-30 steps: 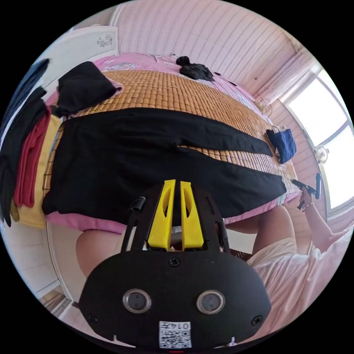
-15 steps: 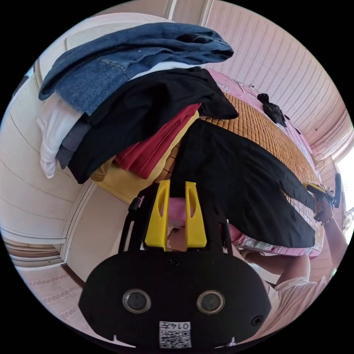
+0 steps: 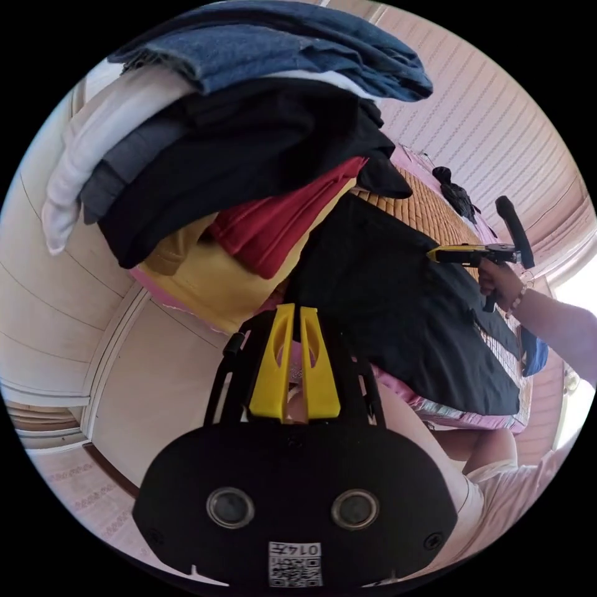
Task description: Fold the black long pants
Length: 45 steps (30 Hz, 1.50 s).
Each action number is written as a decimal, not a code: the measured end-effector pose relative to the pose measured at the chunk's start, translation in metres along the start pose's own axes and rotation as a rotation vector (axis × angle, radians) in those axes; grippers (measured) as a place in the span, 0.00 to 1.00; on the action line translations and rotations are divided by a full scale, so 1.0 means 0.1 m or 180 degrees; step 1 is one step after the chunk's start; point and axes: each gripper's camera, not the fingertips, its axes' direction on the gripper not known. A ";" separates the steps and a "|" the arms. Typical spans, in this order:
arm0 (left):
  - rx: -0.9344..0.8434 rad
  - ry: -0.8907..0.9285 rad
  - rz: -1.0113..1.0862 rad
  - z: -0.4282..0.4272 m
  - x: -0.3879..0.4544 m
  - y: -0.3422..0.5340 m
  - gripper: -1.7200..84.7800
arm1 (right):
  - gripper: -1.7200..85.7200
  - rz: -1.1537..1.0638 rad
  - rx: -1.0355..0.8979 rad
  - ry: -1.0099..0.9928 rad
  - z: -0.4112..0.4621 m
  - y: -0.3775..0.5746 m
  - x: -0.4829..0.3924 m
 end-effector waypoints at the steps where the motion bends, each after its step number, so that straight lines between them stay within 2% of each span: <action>1: -0.0160 -0.0020 -0.0031 0.07 -0.09 -0.01 0.03 | 0.03 0.0016 -0.0002 -0.0093 -0.02 0.00 0.04; 3: -0.0178 0.0201 -0.0292 0.08 -0.27 0.00 0.05 | 0.02 0.0157 -0.0100 -0.0292 -0.10 0.03 0.14; 5: 0.0115 0.0411 -0.0775 -0.14 -0.51 0.07 0.07 | 0.01 0.0272 0.0185 -0.0206 -0.33 0.22 0.23; 8: 0.0479 0.0511 -0.1126 -0.40 -0.72 0.24 0.11 | 0.01 0.0313 0.0654 -0.0426 -0.77 0.88 0.42; 11: 0.0444 0.0767 -0.1355 -0.43 -0.84 0.35 0.15 | 0.02 0.0818 0.0788 -0.0489 -1.09 1.85 0.79; 13: 0.0322 0.0969 -0.1452 -0.35 -0.86 0.34 0.16 | 0.03 0.1406 0.0731 -0.0344 -1.27 2.73 1.07; 15: 0.0162 0.1117 -0.1479 -0.27 -0.85 0.27 0.16 | 0.04 0.1929 0.0612 -0.0143 -1.39 3.41 1.24; 18: -0.0316 0.1201 -0.1316 -0.10 -0.80 0.05 0.08 | 0.06 0.2811 0.0594 -0.0023 -1.60 4.45 1.41; 20: -0.0307 0.1320 -0.1332 -0.15 -0.79 -0.02 0.02 | 0.09 0.3231 0.0665 0.0088 -1.73 4.96 1.45; 22: -0.0295 0.1296 -0.1341 -0.25 -0.75 -0.05 0.02 | 0.11 0.3742 0.0741 0.0187 -1.87 5.54 1.50; 25: -0.0314 0.1111 -0.1015 -0.45 -0.56 -0.13 0.01 | 0.12 0.4245 0.1000 0.0230 -2.03 6.09 1.56; 31: -0.0317 0.0699 -0.0565 -0.72 -0.19 -0.24 0.01 | 0.14 0.4689 0.1058 0.0315 -2.27 6.57 1.85; 35: -0.0307 0.0572 -0.0589 -0.76 0.01 -0.22 0.01 | 0.15 0.4643 0.1160 0.0309 -2.43 6.55 2.05; 38: -0.0269 0.0556 -0.0689 -0.74 0.12 -0.18 0.01 | 0.14 0.4696 0.0975 0.0246 -2.46 6.52 2.17; 41: -0.0259 0.0460 -0.0650 -0.71 0.27 -0.16 0.01 | 0.09 0.4879 0.0996 0.0318 -2.59 6.59 2.17; 45: -0.0270 0.0382 -0.0546 -0.66 0.46 -0.13 0.01 | 0.04 0.4610 0.1081 0.0310 -2.81 6.60 2.07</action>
